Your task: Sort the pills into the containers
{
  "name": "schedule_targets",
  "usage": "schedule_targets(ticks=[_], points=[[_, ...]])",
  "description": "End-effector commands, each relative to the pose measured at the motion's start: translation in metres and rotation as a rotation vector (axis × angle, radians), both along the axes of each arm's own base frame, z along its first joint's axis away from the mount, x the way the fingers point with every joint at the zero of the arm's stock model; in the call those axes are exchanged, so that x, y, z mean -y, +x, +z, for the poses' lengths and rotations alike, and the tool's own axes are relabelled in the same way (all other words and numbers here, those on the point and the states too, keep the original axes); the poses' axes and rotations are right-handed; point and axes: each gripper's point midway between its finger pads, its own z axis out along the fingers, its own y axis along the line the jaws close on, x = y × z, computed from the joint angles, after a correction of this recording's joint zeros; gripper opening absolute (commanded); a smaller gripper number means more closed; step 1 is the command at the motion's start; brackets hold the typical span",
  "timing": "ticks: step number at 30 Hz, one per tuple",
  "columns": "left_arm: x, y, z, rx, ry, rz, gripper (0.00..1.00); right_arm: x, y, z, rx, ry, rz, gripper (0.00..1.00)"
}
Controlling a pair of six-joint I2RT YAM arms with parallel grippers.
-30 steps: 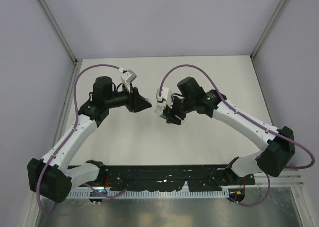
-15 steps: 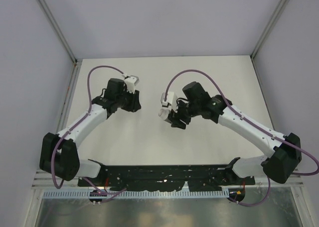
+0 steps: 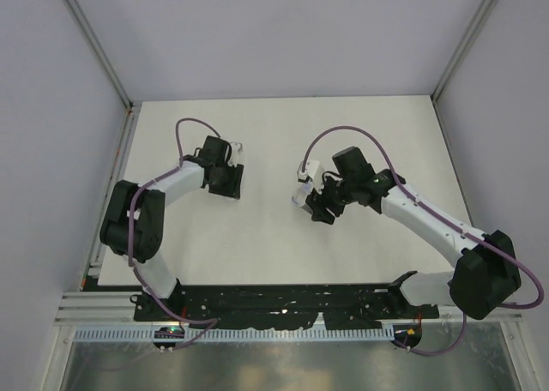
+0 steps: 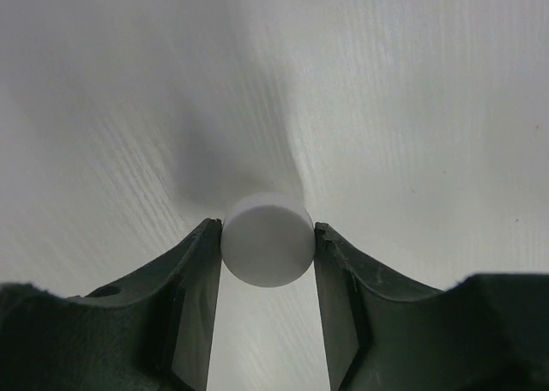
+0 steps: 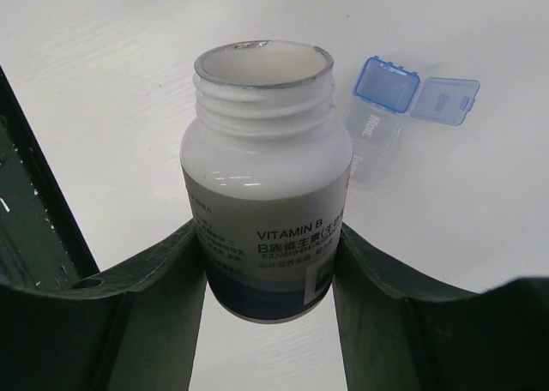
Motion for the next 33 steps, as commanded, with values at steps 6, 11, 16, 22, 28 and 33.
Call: schedule_targets(ticks=[6,11,16,22,28,33], points=[[-0.005,0.011,-0.010,-0.038,0.024,0.091,0.58,-0.008,0.008,0.020,0.072,0.086,0.026,0.06],[-0.006,0.011,-0.008,-0.025,0.023,0.097,0.64,-0.008,0.008,0.018,0.068,0.086,0.018,0.06],[-0.004,0.015,0.019,0.061,-0.010,0.074,0.80,-0.004,0.011,0.014,0.059,0.072,-0.015,0.06],[0.009,0.014,0.072,0.183,-0.107,0.007,0.94,0.006,0.021,0.001,0.033,0.035,-0.072,0.06],[0.032,0.008,0.118,0.299,-0.247,-0.118,0.99,0.008,0.024,0.003,0.038,0.044,-0.083,0.06],[0.073,-0.002,0.144,0.325,-0.429,-0.312,1.00,0.010,0.022,0.014,0.054,0.079,-0.082,0.06]])
